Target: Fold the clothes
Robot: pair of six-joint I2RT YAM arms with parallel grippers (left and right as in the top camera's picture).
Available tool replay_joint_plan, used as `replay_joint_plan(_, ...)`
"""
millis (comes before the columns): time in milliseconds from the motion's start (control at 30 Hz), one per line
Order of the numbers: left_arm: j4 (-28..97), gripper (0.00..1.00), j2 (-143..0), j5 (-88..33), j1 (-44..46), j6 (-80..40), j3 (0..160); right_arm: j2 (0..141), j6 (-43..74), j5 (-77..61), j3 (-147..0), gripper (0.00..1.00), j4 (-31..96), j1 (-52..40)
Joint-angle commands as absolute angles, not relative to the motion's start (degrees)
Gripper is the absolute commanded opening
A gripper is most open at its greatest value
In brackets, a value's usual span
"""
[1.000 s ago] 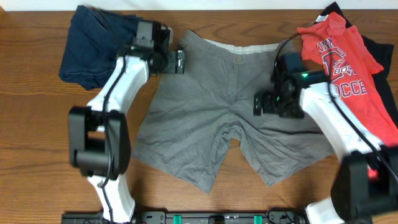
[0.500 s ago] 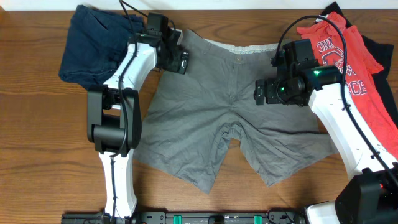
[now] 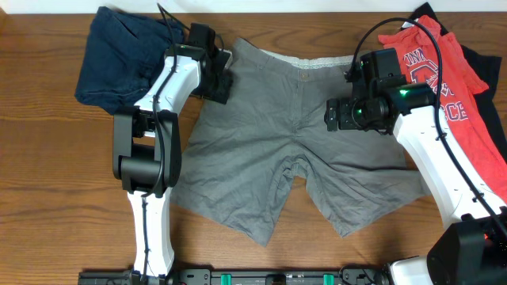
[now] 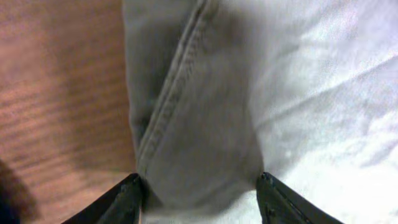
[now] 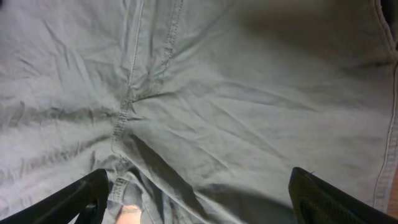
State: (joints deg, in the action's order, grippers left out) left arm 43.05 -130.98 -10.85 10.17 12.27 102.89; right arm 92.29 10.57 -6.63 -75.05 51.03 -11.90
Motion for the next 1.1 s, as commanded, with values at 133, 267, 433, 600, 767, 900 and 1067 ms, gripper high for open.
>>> replay_joint_plan(133, 46.8, 0.24, -131.8, -10.2, 9.9, 12.1, 104.2, 92.2, 10.0, -6.7, -75.5, 0.91, 50.1, -11.6)
replay_joint_plan(267, 49.8, 0.06, -131.1, -9.8, 9.6, 3.9, 104.2, 92.2, 10.0, -6.6, -75.4, 0.84, 50.1, -11.6)
replay_joint_plan(433, 56.8, 0.06, -127.8, -9.8, 7.9, -4.7, 104.2, 92.7, 10.2, -6.0, -75.4, 0.8, 48.8, -10.9)
replay_joint_plan(600, 65.3, 0.06, -123.5, -8.4, 4.7, -7.9, 104.2, 96.0, 10.2, -6.0, -75.4, 0.79, 45.7, -10.8)
replay_joint_plan(767, 73.4, 0.06, -120.9, -4.8, 1.1, -8.0, 104.2, 101.7, 9.5, -6.0, -75.4, 0.79, 42.4, -10.7)
replay_joint_plan(900, 77.8, 0.06, -120.6, -4.6, -0.3, -8.0, 104.2, 105.8, 9.5, -6.0, -75.4, 0.79, 36.2, -10.7)
replay_joint_plan(1067, 79.7, 0.37, -120.6, -4.4, -0.3, -7.6, 104.2, 109.4, 8.0, -6.7, -75.4, 0.79, 27.8, -10.8)
